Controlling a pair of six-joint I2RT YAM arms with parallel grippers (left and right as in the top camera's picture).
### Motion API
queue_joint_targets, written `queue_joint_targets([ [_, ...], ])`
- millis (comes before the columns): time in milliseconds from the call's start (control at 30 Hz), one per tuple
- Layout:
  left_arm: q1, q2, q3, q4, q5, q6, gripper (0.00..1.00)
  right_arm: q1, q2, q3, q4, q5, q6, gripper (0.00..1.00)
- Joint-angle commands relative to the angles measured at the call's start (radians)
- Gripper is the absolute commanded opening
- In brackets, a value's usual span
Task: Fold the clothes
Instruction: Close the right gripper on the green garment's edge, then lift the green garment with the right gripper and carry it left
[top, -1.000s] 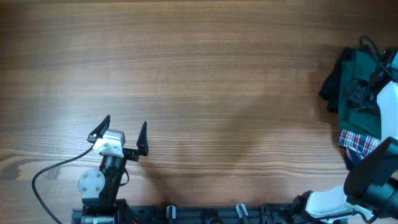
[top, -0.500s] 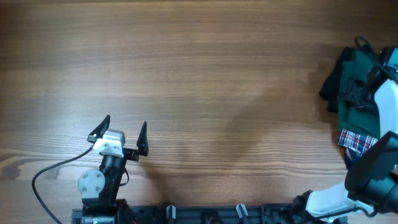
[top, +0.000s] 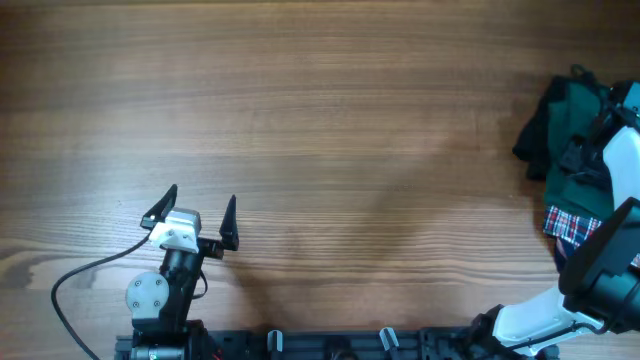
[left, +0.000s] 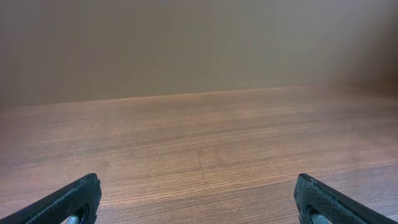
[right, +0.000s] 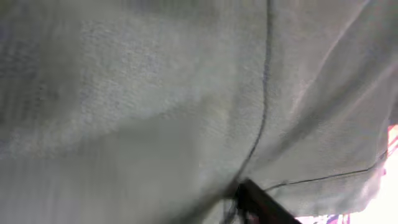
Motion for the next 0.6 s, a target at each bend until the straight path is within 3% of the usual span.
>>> queue_joint_targets([
  [0,0.003,-0.003,-0.005,-0.003,0.016,0.005,1.00,-0.012,0.023,0.001,0.002,0.024,0.002,0.23],
  [67,0.003,-0.003,-0.005,-0.003,0.016,0.005,1.00,-0.012,0.022,0.001,-0.005,0.025,0.019,0.04],
  [567,0.003,-0.003,-0.005,-0.003,0.016,0.005,1.00,-0.011,-0.110,0.124,-0.076,-0.090,0.050,0.04],
])
